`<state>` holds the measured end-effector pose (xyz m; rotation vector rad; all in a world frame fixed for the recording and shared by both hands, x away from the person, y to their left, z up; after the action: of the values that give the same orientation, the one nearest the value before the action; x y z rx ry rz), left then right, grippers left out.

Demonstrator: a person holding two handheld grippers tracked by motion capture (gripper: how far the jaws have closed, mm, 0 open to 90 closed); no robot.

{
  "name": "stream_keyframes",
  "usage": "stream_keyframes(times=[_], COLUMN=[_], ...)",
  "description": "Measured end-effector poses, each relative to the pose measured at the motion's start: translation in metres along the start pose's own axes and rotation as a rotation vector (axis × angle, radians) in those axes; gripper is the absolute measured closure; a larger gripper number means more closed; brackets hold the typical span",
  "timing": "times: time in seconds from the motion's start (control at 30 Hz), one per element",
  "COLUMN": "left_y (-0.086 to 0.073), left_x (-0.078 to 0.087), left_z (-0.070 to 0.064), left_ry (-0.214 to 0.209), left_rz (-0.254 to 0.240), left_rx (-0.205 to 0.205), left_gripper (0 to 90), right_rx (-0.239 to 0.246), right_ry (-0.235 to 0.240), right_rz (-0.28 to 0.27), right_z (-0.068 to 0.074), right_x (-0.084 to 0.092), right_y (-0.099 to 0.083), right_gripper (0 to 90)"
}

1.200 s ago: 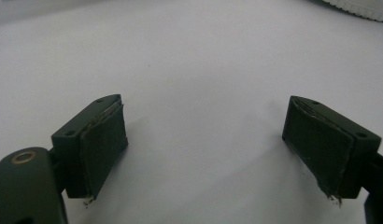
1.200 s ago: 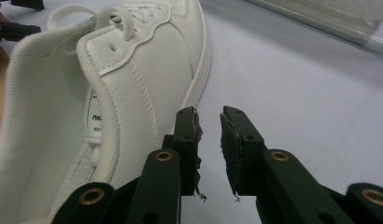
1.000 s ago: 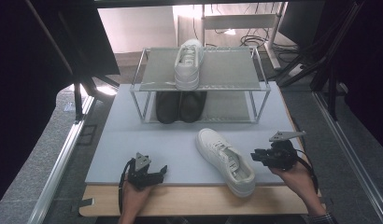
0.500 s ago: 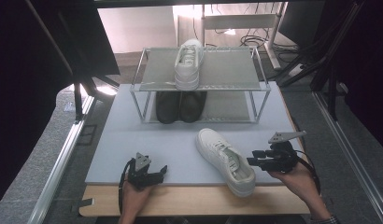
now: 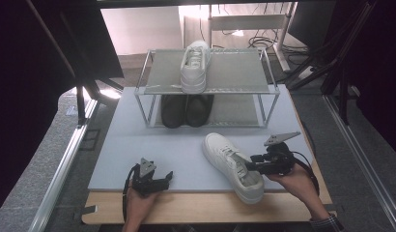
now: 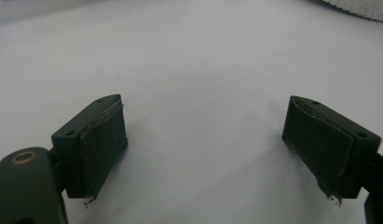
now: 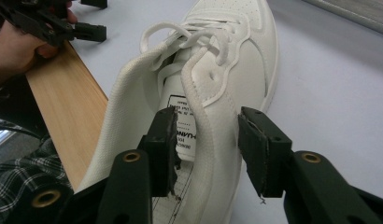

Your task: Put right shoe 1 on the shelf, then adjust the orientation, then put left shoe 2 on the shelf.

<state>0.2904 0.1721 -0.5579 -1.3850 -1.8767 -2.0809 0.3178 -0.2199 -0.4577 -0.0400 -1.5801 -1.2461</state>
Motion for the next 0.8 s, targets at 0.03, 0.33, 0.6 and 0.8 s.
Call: stream_keyframes(times=[0.03,0.33,0.6,0.8], left_y=[0.0000,0.0000,-0.0001,-0.0001], left_x=[0.0000,0.0000,0.0000,0.0000], left_z=[0.0000,0.0001,-0.0002,0.0000], left_ry=[0.001,0.000,0.000,-0.001], left_rz=[0.000,0.000,0.000,0.000], left_rx=[-0.001,0.000,0.003,0.003], left_gripper=[13.3,13.3,13.3,13.3], right_rx=[0.007,0.020,-0.042,-0.125], right_ry=[-0.007,-0.033,-0.042,-0.004], right_rz=[0.006,0.033,0.049,0.036], right_z=[0.0003,-0.0011,-0.0022,-0.0091], right_x=[-0.0018,-0.0091,-0.0088,-0.0075], right_y=[0.0005,0.0052,0.0064,0.0062], right_gripper=[57.9,69.1,80.3,81.5])
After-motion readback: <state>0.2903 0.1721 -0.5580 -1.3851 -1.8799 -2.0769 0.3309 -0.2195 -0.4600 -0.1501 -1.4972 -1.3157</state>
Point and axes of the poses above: each handheld gripper's, and its own axes: x roughly backward along the jaws, y roughly out of its top, z roughly to its left, the point moved 3 cm from there along -x, roughly forward along the jaws, and after that the axes turned 9 degrees about -y, right-handed, at the moved point
